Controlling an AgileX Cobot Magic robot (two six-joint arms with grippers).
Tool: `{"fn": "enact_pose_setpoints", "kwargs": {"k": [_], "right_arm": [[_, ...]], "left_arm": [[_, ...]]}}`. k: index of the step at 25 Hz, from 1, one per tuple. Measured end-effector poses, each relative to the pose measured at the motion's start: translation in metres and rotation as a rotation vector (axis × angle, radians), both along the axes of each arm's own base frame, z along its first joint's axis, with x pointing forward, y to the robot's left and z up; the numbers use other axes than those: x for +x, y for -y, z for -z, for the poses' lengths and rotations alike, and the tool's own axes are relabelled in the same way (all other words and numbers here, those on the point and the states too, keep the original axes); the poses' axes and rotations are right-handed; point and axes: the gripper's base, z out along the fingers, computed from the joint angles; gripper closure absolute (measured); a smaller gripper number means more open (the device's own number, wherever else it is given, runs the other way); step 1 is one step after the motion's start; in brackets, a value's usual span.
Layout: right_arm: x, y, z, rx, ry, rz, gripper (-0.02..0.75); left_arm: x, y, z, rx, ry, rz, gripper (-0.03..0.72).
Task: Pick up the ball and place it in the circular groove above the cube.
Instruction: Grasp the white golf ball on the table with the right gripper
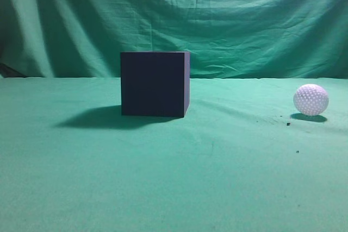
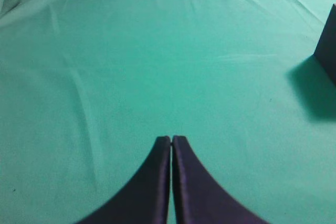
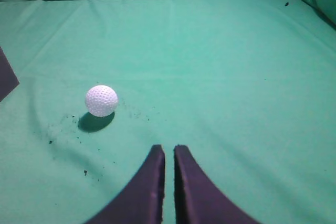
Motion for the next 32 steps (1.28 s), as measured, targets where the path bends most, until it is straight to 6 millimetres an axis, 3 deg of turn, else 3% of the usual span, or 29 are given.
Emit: {"fn": "enact_pose_setpoints", "kwargs": {"k": [24, 32], "right_arm": [[0.000, 0.000, -0.001, -0.022, 0.012, -0.004, 0.691], [0.005, 0.002, -0.036, 0.085, 0.391, 0.036, 0.691]], "left_arm": [[0.000, 0.000, 0.000, 0.000, 0.000, 0.000, 0.688], [0.000, 0.000, 0.000, 0.000, 0.000, 0.000, 0.688]]}}
